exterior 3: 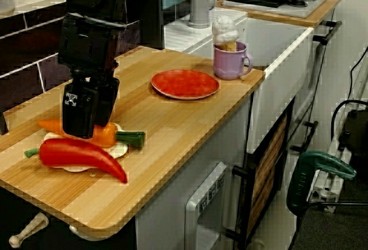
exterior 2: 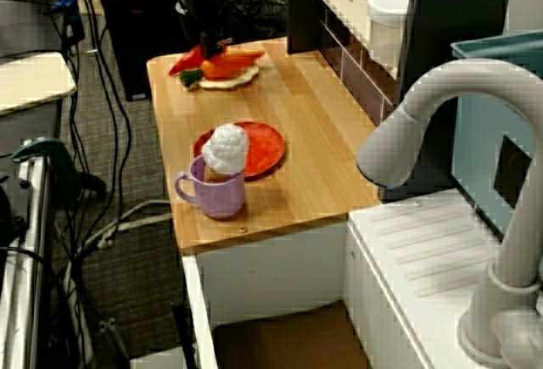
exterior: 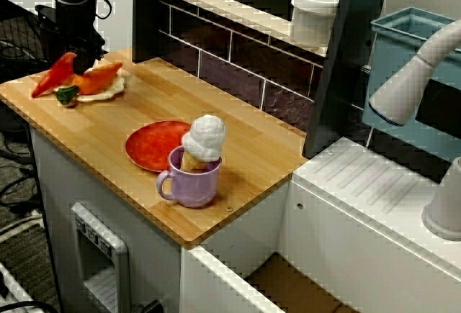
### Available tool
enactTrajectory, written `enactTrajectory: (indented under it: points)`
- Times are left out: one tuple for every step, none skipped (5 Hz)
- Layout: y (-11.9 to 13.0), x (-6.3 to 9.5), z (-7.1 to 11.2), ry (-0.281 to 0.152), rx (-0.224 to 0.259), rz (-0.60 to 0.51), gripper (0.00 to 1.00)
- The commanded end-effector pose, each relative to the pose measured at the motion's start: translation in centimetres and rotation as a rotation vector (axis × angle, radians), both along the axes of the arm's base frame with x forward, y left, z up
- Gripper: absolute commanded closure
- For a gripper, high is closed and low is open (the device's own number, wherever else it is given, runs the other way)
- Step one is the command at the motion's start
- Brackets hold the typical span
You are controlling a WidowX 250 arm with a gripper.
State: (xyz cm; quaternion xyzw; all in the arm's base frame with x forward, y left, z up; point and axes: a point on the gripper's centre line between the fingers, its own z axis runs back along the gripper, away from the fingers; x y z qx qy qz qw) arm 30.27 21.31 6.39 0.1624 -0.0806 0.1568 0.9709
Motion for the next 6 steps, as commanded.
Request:
enactTrajectory:
  points:
    - [-1.40,-1.37,1.64,-0.050,0.008,-0.013,0.00]
    - [-1.33,-1.35,1.64,-0.048,0.005,-0.011,0.00]
    - [-1.38,-1.31,1.66,-0.048,0.004,-0.012,0.00]
    - [-1.41,-1.26,1.73,-0.048,0.002,-0.009,0.00]
    - [-1.39,-1.15,1.89,-0.050,-0.006,-0.007,0.00]
    - [-1.32,-1.10,2.10,-0.054,-0.016,-0.007,0.00]
